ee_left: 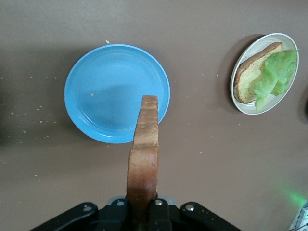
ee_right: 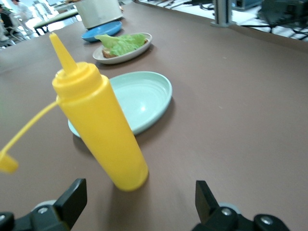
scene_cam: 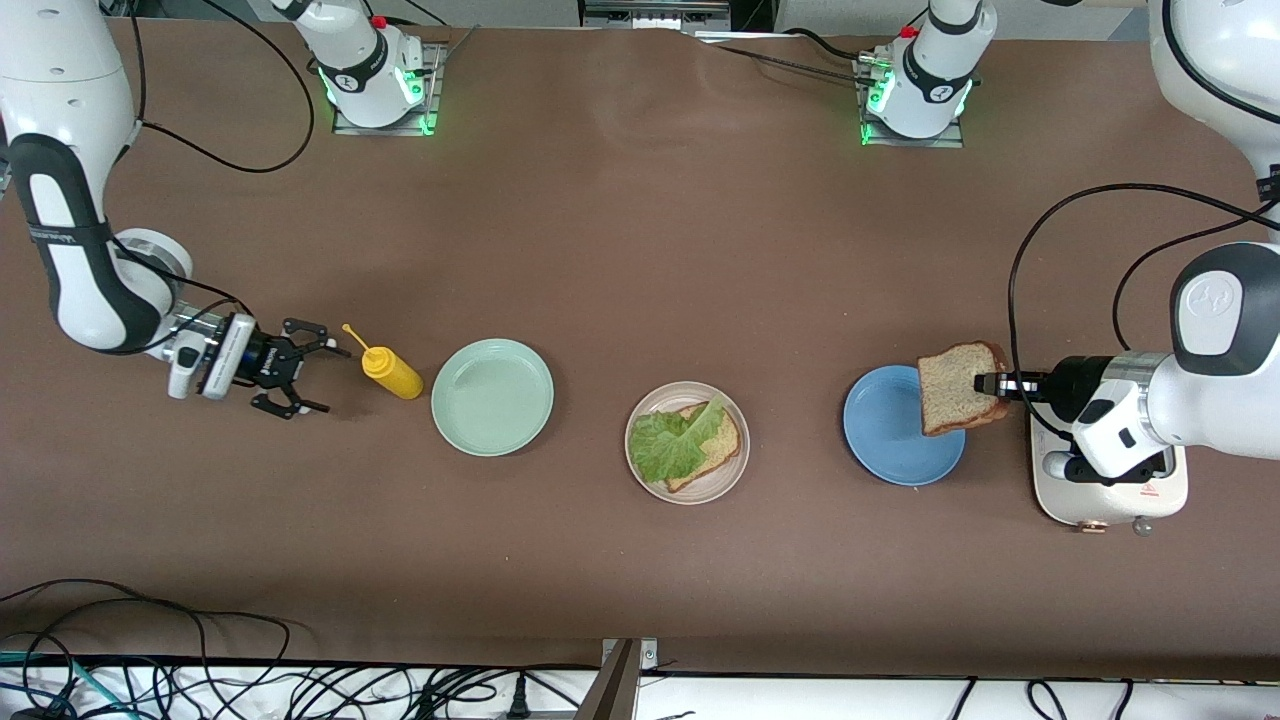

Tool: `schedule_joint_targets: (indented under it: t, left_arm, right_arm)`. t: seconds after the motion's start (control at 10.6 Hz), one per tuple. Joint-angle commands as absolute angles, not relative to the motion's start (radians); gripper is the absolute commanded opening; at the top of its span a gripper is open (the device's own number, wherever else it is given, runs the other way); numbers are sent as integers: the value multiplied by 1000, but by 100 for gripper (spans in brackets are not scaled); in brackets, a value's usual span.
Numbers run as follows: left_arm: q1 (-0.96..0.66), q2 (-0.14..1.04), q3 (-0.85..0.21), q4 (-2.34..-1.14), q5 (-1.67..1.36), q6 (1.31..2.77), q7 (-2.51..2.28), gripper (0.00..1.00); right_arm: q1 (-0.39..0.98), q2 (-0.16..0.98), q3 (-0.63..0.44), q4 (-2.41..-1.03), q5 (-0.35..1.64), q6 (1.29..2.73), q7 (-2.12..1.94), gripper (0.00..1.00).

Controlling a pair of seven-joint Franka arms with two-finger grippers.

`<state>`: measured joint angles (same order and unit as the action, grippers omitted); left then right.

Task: Make sandwich on beige plate with both arms
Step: 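Grasp the yellow mustard bottle with the right gripper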

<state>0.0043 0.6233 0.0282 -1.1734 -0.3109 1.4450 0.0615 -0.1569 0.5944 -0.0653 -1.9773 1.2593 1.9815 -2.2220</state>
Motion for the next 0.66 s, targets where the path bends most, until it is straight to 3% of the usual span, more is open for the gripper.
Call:
schedule_joint_targets:
  t: [0.0, 0.57]
  left_arm:
    - [-27, 618, 35, -1167, -253, 1430, 103, 0]
    - [-37, 637, 35, -1167, -236, 1434, 101, 0]
  right_arm:
    - [-172, 615, -12, -1959, 1311, 1962, -2287, 100]
    - [-158, 644, 2, -1959, 1318, 1891, -2327, 100]
